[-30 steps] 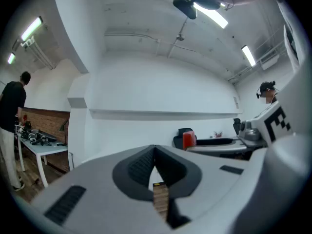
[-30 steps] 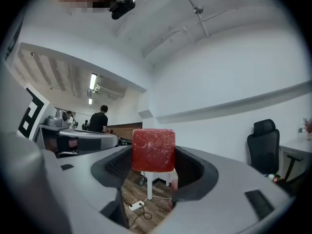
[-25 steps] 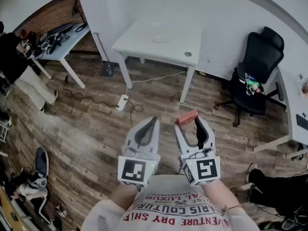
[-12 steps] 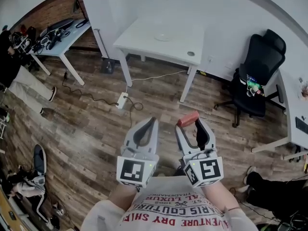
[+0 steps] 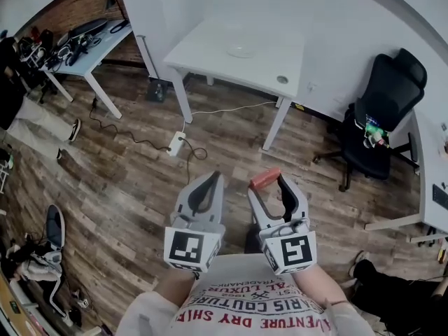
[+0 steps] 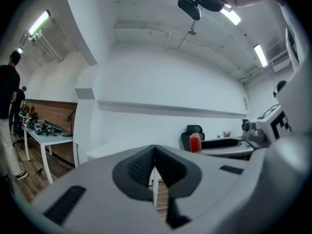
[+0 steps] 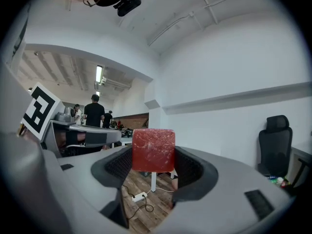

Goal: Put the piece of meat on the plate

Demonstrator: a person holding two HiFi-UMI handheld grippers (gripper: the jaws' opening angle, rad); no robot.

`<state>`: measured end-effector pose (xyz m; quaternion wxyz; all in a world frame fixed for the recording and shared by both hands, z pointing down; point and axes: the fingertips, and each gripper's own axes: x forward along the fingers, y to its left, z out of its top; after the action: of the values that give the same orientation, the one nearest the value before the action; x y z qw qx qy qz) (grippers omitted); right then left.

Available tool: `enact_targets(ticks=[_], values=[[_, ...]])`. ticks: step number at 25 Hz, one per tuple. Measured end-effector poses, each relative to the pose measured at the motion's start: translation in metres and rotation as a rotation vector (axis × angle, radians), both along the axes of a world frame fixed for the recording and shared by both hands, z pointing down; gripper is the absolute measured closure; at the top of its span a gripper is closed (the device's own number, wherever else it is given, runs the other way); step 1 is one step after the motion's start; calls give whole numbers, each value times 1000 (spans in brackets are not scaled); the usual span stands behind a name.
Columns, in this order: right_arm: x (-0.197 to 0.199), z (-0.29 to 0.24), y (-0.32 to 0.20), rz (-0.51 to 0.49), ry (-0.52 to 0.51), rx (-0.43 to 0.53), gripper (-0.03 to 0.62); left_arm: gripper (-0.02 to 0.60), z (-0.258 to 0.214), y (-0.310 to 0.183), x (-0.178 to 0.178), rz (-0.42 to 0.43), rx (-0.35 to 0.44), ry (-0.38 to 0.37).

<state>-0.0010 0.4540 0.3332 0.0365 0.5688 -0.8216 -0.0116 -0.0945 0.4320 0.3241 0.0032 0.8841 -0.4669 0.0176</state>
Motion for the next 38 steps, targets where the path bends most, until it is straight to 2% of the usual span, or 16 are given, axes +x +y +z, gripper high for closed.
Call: enact_targets(ticks=[6,12,16,23,30,34,38], values=[[27,-3,-62,-69,-26,-18,319,578,-8,-60,26,-54,-5,-13],[79,-7,-144,-100,-43,-53,319,578,-22,-130,69,-101,11,0],[115,-13,-198,-122,-46,-45,319,578,-28,-178,100,-128,29,8],[161,-7,-282,-92,-29,-81,319,578,-25,-252,135,-157,16,3],[166,16,-340,-73,-67,-169,319,578,-1,-314,137,-138,-58,3],[160,28,-380,-10,-92,-210,319,578,3,-360,132,-79,-47,8],[142,30,-429,64,-108,-221,319,578,1,-421,111,-15,-46,18]])
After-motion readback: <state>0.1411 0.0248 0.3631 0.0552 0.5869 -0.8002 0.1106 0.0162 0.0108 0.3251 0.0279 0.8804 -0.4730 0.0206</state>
